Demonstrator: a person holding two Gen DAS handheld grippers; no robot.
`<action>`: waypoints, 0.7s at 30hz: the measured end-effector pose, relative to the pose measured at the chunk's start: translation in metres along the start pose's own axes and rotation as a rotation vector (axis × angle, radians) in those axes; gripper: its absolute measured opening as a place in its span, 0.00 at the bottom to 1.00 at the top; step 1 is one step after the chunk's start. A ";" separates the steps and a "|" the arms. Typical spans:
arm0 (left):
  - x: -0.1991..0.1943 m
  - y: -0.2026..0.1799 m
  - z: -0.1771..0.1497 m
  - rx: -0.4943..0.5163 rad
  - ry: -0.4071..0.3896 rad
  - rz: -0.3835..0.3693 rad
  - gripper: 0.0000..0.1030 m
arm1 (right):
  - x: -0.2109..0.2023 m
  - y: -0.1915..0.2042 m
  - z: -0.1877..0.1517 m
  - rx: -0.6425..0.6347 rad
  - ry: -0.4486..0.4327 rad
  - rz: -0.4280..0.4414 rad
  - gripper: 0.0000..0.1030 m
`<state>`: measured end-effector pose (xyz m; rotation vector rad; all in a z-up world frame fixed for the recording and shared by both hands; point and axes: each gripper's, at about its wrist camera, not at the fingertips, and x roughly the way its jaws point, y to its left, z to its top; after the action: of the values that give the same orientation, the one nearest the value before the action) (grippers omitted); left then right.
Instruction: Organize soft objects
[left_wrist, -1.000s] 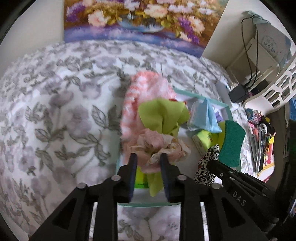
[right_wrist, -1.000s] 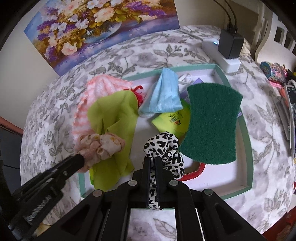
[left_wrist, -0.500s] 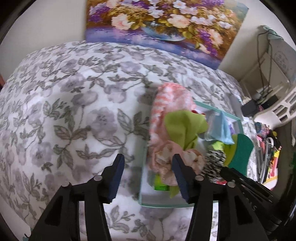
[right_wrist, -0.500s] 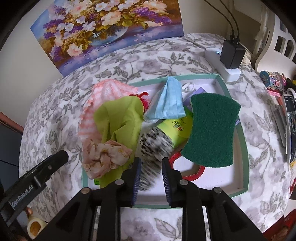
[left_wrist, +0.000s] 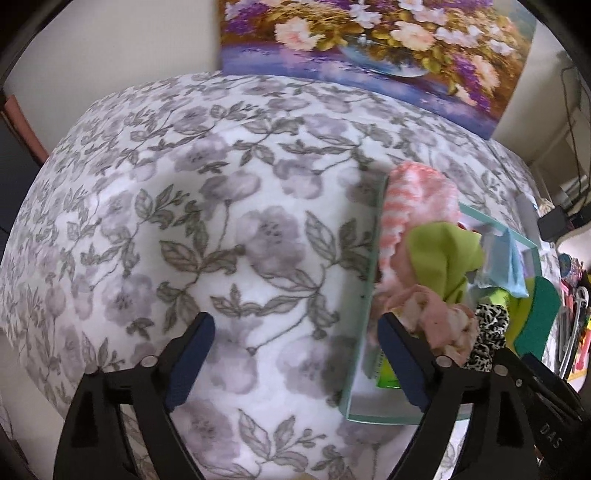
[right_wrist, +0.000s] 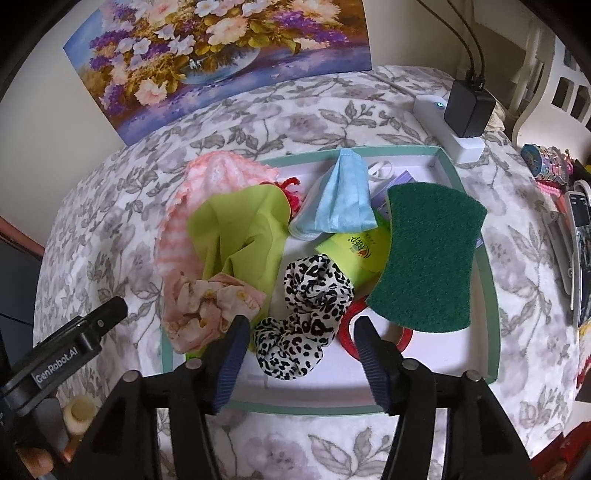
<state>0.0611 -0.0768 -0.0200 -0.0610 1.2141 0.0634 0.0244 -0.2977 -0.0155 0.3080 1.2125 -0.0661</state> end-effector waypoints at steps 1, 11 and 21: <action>0.001 0.002 0.000 -0.005 0.001 0.003 0.92 | 0.000 0.000 0.000 0.001 0.000 0.000 0.73; -0.006 0.013 -0.007 -0.015 -0.003 0.016 0.93 | -0.002 0.007 -0.005 -0.031 -0.004 -0.017 0.97; -0.027 0.021 -0.027 0.024 -0.050 0.019 0.97 | -0.013 0.016 -0.023 -0.056 -0.034 -0.036 1.00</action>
<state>0.0243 -0.0584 -0.0040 -0.0271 1.1656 0.0670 0.0027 -0.2775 -0.0078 0.2351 1.1845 -0.0681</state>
